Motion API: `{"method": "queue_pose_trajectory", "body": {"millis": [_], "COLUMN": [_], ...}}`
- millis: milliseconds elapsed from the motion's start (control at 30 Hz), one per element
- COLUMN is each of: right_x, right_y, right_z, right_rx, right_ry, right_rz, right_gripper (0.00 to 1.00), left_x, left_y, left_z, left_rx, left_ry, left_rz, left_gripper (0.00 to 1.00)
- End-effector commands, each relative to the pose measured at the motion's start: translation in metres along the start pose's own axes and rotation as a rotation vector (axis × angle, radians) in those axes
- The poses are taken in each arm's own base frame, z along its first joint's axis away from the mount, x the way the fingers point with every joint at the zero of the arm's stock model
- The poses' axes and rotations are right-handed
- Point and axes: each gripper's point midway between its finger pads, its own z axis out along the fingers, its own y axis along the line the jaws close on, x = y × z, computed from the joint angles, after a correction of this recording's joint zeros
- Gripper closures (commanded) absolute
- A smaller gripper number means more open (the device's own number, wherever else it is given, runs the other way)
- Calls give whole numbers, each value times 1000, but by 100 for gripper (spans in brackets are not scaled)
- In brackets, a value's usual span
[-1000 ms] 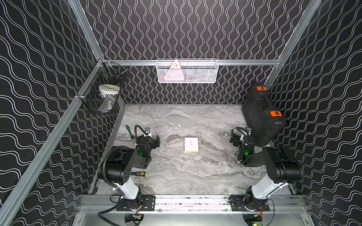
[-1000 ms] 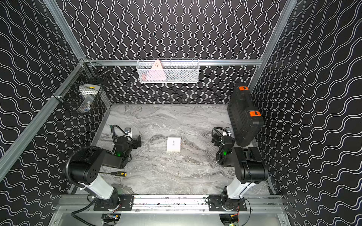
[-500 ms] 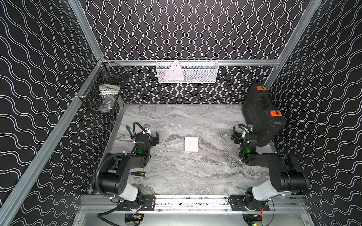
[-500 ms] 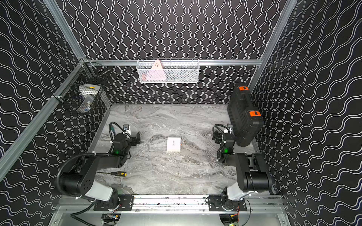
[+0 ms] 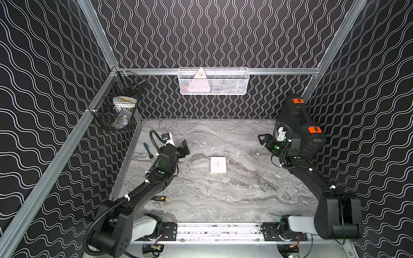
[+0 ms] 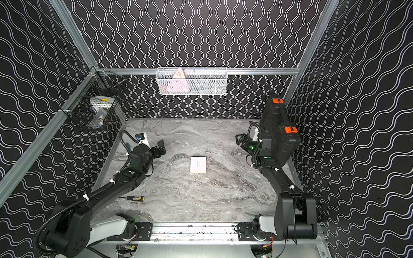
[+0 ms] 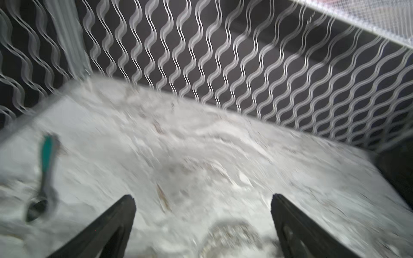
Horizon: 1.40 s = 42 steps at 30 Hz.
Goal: Place the earrings into the drawer-style jewelry box
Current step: Open the drawer in the jewelry box.
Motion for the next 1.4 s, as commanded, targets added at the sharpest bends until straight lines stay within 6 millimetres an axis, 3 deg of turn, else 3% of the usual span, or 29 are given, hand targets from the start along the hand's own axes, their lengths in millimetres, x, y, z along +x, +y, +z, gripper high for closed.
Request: {"method": "queue_pose_trajectory", "body": {"millis": [0,300,400,467,833,1367], "right_x": [45,159,185,195,198,208], "right_y": [31,39,35,29,11,13], "right_z": [10,51,58,61,73,87], "right_rx": [-174,-196,-199,-175,-100,-123], "right_ry": [216,495,551,563,534,569], "right_rz": [104,46,54,46,21,20], "right_gripper": [23,48,60,63,71,73], "left_x": [38,115,131,138,168,188], "left_y": [-22,-67,-75,-81,-105,-114], "left_z": [6,24,24,23,20,22], "left_rx": [102,296,327,349,417,439], "left_ry": [215,619,673,697,762,800], "left_rz": [-123,-190,-209,-211,-212,-217], "left_gripper": [1,1,3,4,10,12]}}
